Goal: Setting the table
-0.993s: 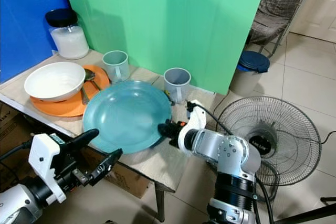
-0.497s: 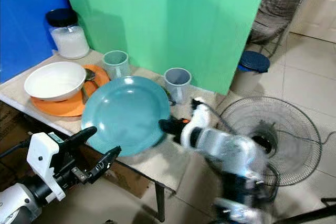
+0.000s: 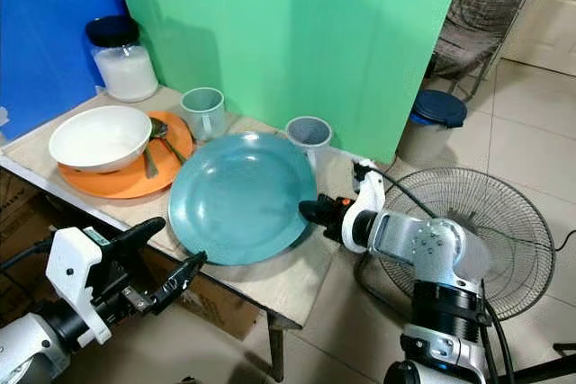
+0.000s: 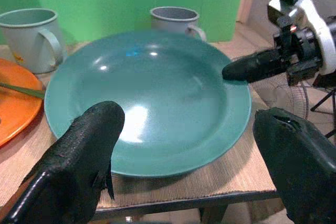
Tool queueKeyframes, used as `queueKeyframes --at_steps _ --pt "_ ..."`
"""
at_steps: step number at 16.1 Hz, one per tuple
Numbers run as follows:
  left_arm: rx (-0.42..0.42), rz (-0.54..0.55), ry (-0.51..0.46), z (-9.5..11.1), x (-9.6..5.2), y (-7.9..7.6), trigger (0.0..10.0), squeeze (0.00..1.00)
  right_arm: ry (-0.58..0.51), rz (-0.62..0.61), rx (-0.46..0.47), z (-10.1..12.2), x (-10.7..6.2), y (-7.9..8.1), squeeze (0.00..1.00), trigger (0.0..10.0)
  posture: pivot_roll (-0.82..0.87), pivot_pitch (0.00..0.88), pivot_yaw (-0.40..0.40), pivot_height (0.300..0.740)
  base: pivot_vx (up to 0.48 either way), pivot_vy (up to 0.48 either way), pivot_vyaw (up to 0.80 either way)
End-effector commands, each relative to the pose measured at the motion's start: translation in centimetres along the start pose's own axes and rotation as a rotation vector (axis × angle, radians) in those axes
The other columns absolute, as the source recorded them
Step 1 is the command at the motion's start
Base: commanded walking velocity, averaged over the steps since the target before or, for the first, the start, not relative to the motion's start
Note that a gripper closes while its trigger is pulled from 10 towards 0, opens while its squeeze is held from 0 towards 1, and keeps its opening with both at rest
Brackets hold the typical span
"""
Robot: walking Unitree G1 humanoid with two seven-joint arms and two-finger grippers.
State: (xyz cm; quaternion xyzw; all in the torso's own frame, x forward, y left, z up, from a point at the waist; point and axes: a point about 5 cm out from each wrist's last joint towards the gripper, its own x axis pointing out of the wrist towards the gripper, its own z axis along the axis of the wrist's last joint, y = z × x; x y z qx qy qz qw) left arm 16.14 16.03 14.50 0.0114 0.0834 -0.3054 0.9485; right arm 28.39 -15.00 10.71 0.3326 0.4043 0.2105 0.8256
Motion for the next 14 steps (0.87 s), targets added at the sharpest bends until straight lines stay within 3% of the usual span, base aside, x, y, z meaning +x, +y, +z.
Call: queueKeyframes --at_steps 1,7,8,12,13,14 --pt "0.016 -0.007 0.0 0.0 0.1 0.1 10.0 0.0 0.006 -0.009 0.008 0.2 0.3 0.0 1.0 10.0 -0.06 0.0 0.002 0.74 0.0 0.0 0.0" --pt "-0.001 -0.039 -0.003 -0.1 0.4 -0.1 10.0 0.0 -0.002 0.081 0.094 -0.5 1.7 0.6 1.0 10.0 -0.06 0.0 0.004 0.74 0.0 0.0 0.0" --pt "-0.001 -0.043 -0.003 -0.1 0.4 -0.1 10.0 0.0 0.002 0.125 0.115 -0.5 1.9 1.1 0.0 10.0 -0.06 0.0 0.007 0.74 0.0 0.0 0.0" --pt "0.004 -0.05 -0.003 0.0 0.6 0.0 10.0 0.0 0.017 0.174 0.035 -1.0 2.5 2.1 0.0 10.0 -0.06 0.0 0.011 0.74 0.0 0.0 0.0" --pt "0.005 -0.056 0.0 0.0 0.8 -0.1 10.0 0.0 0.02 0.194 0.008 -1.2 2.7 2.3 0.0 7.6 -0.06 0.0 0.013 0.74 0.0 0.0 0.0" --pt "0.006 -0.06 0.003 -0.1 0.8 -0.1 10.0 0.0 0.018 0.205 -0.008 -1.3 2.8 2.4 0.0 6.7 -0.06 0.0 0.013 0.74 0.0 0.0 0.0"
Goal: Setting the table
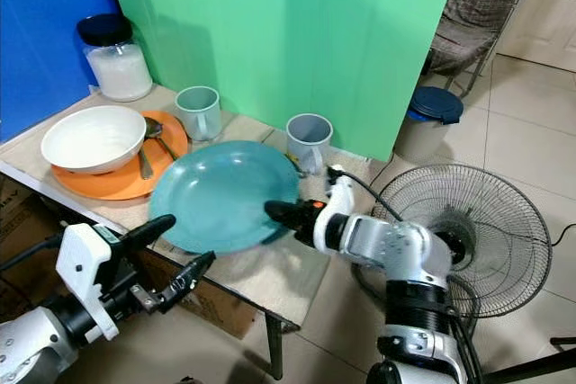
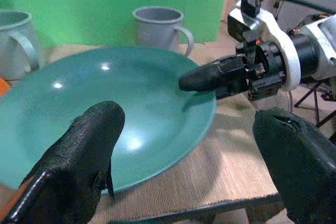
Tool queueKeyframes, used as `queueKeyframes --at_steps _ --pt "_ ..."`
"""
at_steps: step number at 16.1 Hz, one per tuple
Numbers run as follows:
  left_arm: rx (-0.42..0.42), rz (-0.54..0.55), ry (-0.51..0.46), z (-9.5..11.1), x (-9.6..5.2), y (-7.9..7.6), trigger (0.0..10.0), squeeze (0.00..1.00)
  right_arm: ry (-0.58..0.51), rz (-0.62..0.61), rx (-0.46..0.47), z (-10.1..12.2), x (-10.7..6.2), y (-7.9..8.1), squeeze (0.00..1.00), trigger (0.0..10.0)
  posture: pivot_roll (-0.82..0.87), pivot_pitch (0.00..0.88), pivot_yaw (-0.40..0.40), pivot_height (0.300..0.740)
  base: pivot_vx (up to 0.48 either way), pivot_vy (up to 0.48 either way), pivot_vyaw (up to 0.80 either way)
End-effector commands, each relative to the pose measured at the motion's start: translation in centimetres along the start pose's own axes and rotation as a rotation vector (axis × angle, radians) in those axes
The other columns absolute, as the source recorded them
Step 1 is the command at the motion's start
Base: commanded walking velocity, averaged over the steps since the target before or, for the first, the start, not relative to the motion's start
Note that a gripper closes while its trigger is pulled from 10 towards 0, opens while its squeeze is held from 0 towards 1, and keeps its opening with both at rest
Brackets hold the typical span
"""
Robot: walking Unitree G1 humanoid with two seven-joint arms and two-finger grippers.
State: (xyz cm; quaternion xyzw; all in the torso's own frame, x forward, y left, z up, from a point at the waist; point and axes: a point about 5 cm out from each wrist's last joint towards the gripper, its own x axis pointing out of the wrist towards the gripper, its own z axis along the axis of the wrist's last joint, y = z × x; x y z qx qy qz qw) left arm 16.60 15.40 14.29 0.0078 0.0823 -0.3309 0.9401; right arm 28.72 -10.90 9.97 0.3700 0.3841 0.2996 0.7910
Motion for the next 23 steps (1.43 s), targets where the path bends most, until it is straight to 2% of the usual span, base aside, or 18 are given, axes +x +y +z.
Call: queueKeyframes --at_steps 1,2,3,6,11,15,20,22,23 --pt "0.009 -0.014 0.012 -0.2 0.1 0.1 10.0 0.0 -0.003 0.036 -0.052 0.1 -0.2 0.3 0.0 3.1 -0.05 0.0 0.017 0.74 0.0 0.0 0.0" --pt "0.01 -0.015 0.013 -0.1 0.2 0.2 10.0 0.0 0.017 0.072 -0.085 -0.1 -0.3 0.5 0.0 0.7 -0.05 0.0 0.018 0.74 0.0 0.0 0.0" --pt "0.011 -0.016 0.014 -0.2 0.2 0.2 10.0 0.0 0.031 0.075 -0.106 -0.1 -0.4 0.5 0.0 0.0 -0.05 0.0 0.02 0.74 0.0 0.0 0.0" --pt "0.014 -0.018 0.013 -0.1 0.4 0.4 10.0 0.0 0.044 0.025 -0.1 -0.3 -0.4 -0.4 0.0 0.0 -0.06 0.0 0.022 0.74 0.0 0.0 0.0" --pt "0.011 -0.007 0.009 -0.1 0.4 0.5 10.0 0.0 0.006 -0.027 -0.003 -0.7 0.0 -1.4 0.0 0.0 -0.06 0.0 0.029 0.74 0.0 0.0 0.0" --pt "0.022 0.034 0.003 0.0 0.3 1.0 10.0 0.0 -0.035 -0.057 0.012 0.1 -0.4 -1.9 0.0 0.0 -0.06 0.0 0.03 0.74 0.0 0.0 0.0" --pt "0.027 0.028 0.002 0.1 0.2 0.9 10.0 0.0 -0.062 -0.142 -0.011 1.9 -2.7 -3.0 0.0 0.0 -0.07 0.0 0.037 0.74 0.0 0.0 0.0" --pt "0.025 0.031 0.007 0.1 0.2 1.0 10.0 0.0 -0.045 -0.179 -0.032 2.5 -3.8 -3.6 0.0 0.0 -0.07 0.0 0.039 0.74 0.0 0.0 0.0" --pt "0.024 0.056 0.024 -0.3 -0.1 1.4 10.0 0.0 -0.008 -0.2 -0.073 2.6 -4.3 -3.8 0.0 0.0 -0.08 0.0 0.04 0.74 0.0 0.0 0.0"
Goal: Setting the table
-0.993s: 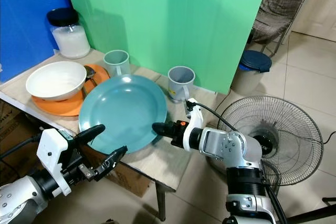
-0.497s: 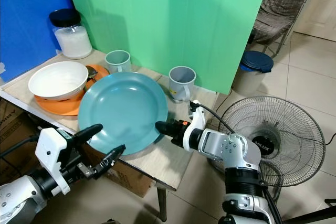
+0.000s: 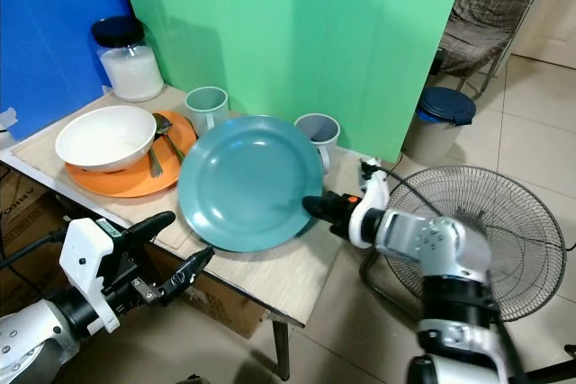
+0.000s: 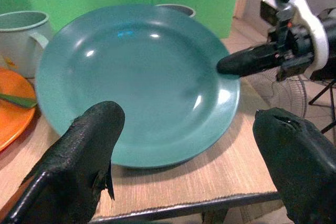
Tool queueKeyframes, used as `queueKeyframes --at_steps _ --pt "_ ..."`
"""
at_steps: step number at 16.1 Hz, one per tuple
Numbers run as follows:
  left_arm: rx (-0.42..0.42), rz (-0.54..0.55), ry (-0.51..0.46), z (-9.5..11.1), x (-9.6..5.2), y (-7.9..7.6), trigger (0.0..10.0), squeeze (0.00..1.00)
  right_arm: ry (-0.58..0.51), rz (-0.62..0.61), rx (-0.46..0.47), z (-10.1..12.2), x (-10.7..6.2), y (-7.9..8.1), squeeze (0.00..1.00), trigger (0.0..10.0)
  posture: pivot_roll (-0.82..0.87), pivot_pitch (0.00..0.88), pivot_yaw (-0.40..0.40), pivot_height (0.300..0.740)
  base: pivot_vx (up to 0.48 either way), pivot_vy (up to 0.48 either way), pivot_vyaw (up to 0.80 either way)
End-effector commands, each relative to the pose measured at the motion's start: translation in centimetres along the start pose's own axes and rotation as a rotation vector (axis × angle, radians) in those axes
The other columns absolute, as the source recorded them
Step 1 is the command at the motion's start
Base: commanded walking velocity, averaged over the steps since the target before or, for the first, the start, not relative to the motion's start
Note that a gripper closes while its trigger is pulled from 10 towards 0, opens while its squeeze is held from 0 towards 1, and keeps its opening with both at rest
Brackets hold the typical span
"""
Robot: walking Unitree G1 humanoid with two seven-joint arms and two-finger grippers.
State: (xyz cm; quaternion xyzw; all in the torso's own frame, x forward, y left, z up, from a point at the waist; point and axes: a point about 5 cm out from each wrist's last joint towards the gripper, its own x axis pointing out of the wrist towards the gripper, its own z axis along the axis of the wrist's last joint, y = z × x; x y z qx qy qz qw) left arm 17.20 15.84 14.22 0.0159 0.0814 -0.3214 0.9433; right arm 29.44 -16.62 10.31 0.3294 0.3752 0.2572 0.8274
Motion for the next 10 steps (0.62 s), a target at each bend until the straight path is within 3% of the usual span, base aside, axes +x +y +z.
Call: queueKeyframes --at_steps 1,2,3,4,10 --pt "0.015 0.056 0.032 -0.5 -0.6 0.9 10.0 0.0 0.054 -0.082 -0.038 -0.2 -0.2 -0.8 0.0 2.3 -0.07 0.0 0.038 0.74 0.0 0.0 0.0" --pt "0.016 0.059 0.034 -0.6 -0.6 1.0 10.0 0.0 0.06 -0.081 -0.049 -0.2 -0.1 -0.6 0.0 10.0 -0.07 0.0 0.038 0.74 0.0 0.0 0.0" --pt "0.016 0.061 0.035 -0.6 -0.8 1.1 10.0 0.0 0.067 -0.082 -0.057 -0.2 0.1 -0.5 0.0 10.0 -0.07 0.0 0.038 0.74 0.0 0.0 0.0" --pt "0.014 0.062 0.034 -0.5 -0.9 1.1 10.0 0.0 0.09 -0.064 -0.059 -0.5 0.2 -0.1 1.0 10.0 -0.07 0.0 0.03 0.74 0.0 0.0 0.0" --pt "0.002 0.054 0.024 -0.5 -1.0 0.7 10.0 0.0 0.132 -0.03 -0.068 -1.2 1.1 0.6 1.0 10.0 -0.07 0.0 0.025 0.74 0.0 0.0 0.0"
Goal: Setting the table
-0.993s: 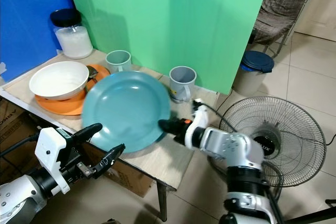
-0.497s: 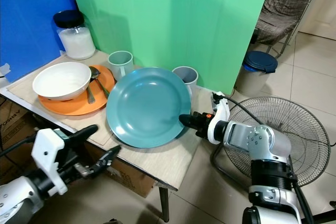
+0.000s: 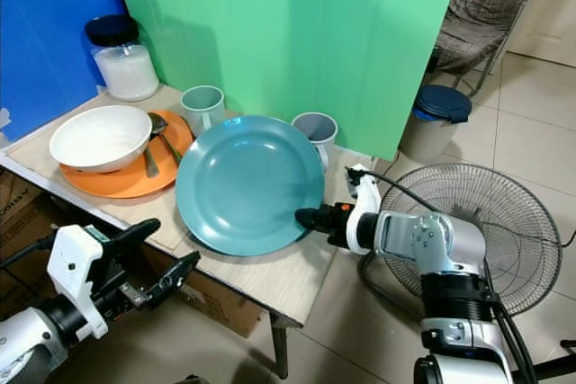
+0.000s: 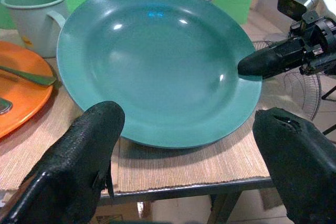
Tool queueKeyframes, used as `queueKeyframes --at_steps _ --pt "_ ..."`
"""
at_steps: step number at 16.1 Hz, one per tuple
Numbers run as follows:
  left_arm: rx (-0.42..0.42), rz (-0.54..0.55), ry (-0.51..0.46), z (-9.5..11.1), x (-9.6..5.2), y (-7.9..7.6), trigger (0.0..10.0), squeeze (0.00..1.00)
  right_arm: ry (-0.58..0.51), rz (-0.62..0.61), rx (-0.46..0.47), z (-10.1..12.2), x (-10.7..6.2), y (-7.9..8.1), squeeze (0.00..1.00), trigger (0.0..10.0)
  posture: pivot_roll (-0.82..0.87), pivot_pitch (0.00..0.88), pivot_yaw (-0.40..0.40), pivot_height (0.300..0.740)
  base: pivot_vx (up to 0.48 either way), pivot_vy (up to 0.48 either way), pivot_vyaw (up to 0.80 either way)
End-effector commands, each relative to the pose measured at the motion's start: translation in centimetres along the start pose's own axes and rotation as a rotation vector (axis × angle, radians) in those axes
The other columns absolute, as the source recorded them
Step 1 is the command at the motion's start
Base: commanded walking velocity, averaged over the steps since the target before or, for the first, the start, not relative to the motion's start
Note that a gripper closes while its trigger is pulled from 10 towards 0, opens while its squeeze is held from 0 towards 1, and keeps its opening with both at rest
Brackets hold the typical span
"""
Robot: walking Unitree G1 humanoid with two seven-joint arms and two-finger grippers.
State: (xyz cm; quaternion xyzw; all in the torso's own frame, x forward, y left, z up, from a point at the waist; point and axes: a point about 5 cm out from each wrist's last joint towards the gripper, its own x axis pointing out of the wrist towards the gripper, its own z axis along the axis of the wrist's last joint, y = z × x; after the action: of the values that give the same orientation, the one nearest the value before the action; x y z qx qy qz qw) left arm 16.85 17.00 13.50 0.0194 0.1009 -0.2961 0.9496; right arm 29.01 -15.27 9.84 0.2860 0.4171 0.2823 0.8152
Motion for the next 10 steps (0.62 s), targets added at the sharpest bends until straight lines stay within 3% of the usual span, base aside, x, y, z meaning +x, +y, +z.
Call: queueKeyframes --at_steps 1,5,6,9,10 --pt "0.012 0.001 -0.017 0.4 -0.1 0.0 10.0 0.0 -0.004 -0.004 0.013 0.0 0.4 0.2 1.0 10.0 -0.07 0.0 0.025 0.74 0.0 0.0 0.0" --pt "0.013 0.0 -0.023 0.4 -0.2 -0.1 10.0 0.0 -0.095 0.033 0.051 0.9 0.4 0.6 1.0 10.0 -0.06 0.0 0.025 0.74 0.0 0.0 0.0" --pt "0.012 -0.002 -0.024 0.4 -0.1 -0.1 10.0 0.0 -0.106 0.048 0.04 1.0 0.4 0.8 0.0 10.0 -0.06 0.0 0.025 0.74 0.0 0.0 0.0" --pt "0.01 -0.009 -0.025 0.4 0.0 -0.2 10.0 0.0 -0.118 0.096 0.047 0.6 0.8 1.6 0.0 10.0 -0.07 0.0 0.026 0.74 0.0 0.0 0.0" --pt "0.01 -0.009 -0.027 0.4 0.0 -0.2 10.0 0.0 -0.119 0.126 0.083 0.1 1.2 2.2 0.0 9.5 -0.07 0.0 0.026 0.74 0.0 0.0 0.0"
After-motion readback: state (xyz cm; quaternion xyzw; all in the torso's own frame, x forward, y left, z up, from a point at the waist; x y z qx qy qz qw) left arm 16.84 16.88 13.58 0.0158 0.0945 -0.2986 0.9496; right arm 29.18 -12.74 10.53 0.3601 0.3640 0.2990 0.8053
